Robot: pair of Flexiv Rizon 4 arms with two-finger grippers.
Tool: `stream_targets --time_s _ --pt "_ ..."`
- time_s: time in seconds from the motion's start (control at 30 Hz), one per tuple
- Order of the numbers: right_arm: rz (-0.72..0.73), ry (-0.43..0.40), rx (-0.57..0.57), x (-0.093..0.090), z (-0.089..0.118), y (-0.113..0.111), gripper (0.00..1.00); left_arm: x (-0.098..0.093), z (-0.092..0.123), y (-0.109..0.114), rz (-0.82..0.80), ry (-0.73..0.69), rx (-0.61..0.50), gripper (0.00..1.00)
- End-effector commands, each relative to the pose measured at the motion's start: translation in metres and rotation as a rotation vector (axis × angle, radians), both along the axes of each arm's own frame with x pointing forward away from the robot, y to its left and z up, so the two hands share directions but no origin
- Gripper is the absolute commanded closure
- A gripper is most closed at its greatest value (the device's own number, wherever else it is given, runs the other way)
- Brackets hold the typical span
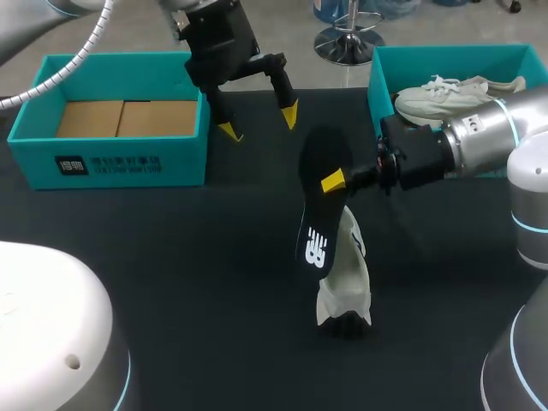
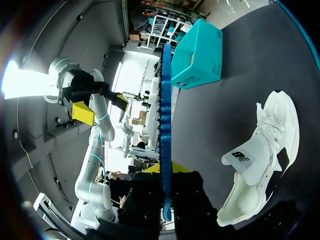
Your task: Take the shoe out of the shoebox, open the shoe tongue, remove and reinsert the insole, then place the shoe into the shoebox
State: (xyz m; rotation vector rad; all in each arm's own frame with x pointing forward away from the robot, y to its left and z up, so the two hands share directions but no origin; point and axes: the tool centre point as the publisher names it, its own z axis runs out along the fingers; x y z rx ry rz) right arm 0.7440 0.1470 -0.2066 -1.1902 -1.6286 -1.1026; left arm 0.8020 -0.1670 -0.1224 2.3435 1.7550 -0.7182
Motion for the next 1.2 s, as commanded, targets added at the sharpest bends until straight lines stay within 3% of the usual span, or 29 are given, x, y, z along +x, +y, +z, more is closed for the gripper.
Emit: stream_targets --time_s 0.03,0.37,0.63,0.9,1.2 --pt "-0.001 0.000 -0.003 0.000 0.000 0.001 1.00 0.001 -0.001 0.004 0.005 0.021 -0.030 0.00" --pt "-0.001 0.000 -0.003 0.000 0.000 0.001 1.00 0.012 -0.020 0.054 0.119 0.137 -0.397 0.00" --pt "-0.001 0.000 -0.003 0.000 0.000 0.001 1.00 0.007 -0.034 0.083 0.220 0.093 -0.673 0.00" --pt "-0.001 0.000 -0.003 0.000 0.000 0.001 1.00 0.008 -0.048 0.090 0.283 0.095 -0.798 0.00" --pt "-0.001 0.000 -0.003 0.000 0.000 0.001 1.00 0.009 -0.053 0.076 0.298 0.152 -0.851 0.00"
